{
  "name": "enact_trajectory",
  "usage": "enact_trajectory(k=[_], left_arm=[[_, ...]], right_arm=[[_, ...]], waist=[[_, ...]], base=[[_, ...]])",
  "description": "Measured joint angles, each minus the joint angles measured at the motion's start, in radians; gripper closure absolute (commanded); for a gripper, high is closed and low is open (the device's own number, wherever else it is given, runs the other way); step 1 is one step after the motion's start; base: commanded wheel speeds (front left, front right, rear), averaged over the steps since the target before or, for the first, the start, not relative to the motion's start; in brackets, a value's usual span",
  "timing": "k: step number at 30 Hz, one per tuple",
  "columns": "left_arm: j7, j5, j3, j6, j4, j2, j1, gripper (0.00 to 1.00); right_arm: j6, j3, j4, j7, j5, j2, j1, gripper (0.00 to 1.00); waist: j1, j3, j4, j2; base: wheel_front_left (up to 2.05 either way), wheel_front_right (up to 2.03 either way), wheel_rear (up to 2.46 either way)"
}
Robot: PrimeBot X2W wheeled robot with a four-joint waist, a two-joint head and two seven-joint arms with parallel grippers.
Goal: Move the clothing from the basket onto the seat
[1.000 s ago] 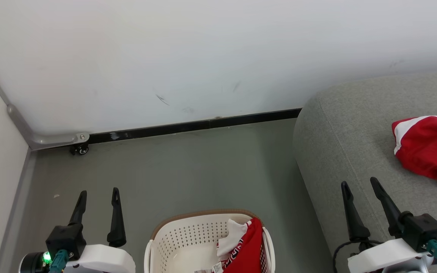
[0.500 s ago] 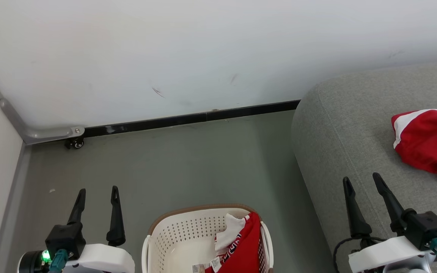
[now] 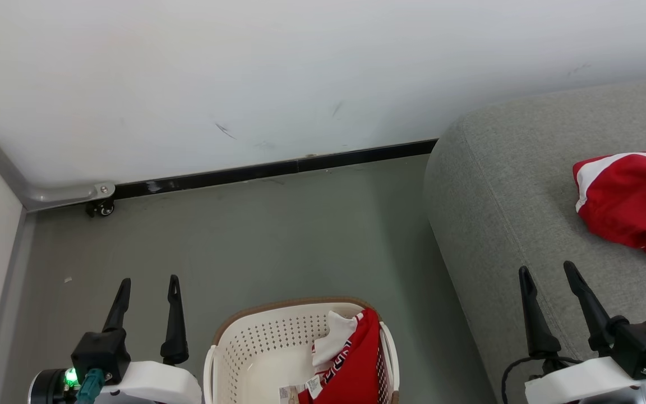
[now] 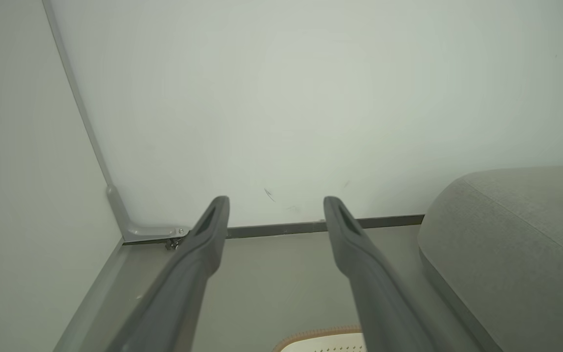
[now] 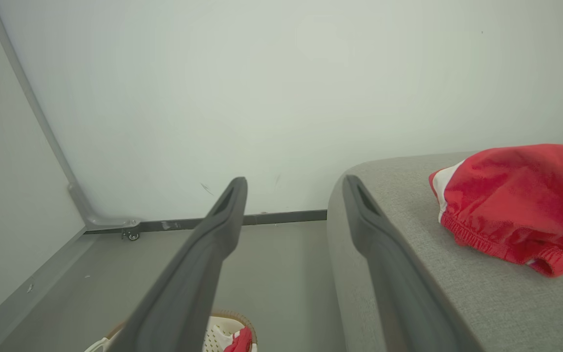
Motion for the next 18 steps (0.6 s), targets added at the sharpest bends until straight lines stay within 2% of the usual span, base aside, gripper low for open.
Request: enact_trajectory(k=[18], left_arm=[[0.000,0.021,-0.020,-0.018,0.007,0.000,-0.025,0.00]], right_arm=[[0.000,0.002,-0.040,0.003,0.014,0.001,0.001,0.00]], waist=[[0.0000,0.039,-0.059,0.0000]], base=[[0.00,0.00,0.00]])
